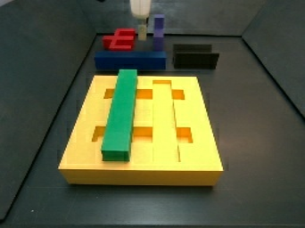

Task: Pick up the blue object. Move up. Move to above the board. Insert the blue object.
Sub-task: Pick up the blue object.

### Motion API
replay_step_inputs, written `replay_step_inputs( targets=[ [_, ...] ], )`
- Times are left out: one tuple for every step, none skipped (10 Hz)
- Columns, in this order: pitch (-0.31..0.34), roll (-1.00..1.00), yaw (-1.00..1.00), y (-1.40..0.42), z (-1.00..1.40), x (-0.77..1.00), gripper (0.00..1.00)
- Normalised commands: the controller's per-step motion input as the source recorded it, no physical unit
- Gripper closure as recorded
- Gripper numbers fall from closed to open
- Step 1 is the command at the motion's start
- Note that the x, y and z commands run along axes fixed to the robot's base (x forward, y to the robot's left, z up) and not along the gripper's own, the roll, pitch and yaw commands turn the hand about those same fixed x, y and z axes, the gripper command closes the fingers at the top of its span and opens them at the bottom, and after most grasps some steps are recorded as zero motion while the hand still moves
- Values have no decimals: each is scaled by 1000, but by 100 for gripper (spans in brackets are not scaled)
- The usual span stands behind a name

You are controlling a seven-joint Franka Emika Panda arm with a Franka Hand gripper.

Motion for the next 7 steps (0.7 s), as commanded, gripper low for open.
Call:
replay_step_inputs(
  targets=[
    [0,204,0,-189,-480,37,0],
    [-34,0,-9,-40,-454,-77,0],
    [-83,-41,-6,0,-406,-263,0],
    [-91,-87,-14,0,-354,-309,0],
    [-120,-110,-14,0,-369,-277,0],
    [-124,-109,0,-37,-363,-6,0],
    [-113,-57,0,-140,-311,0,0]
  ],
)
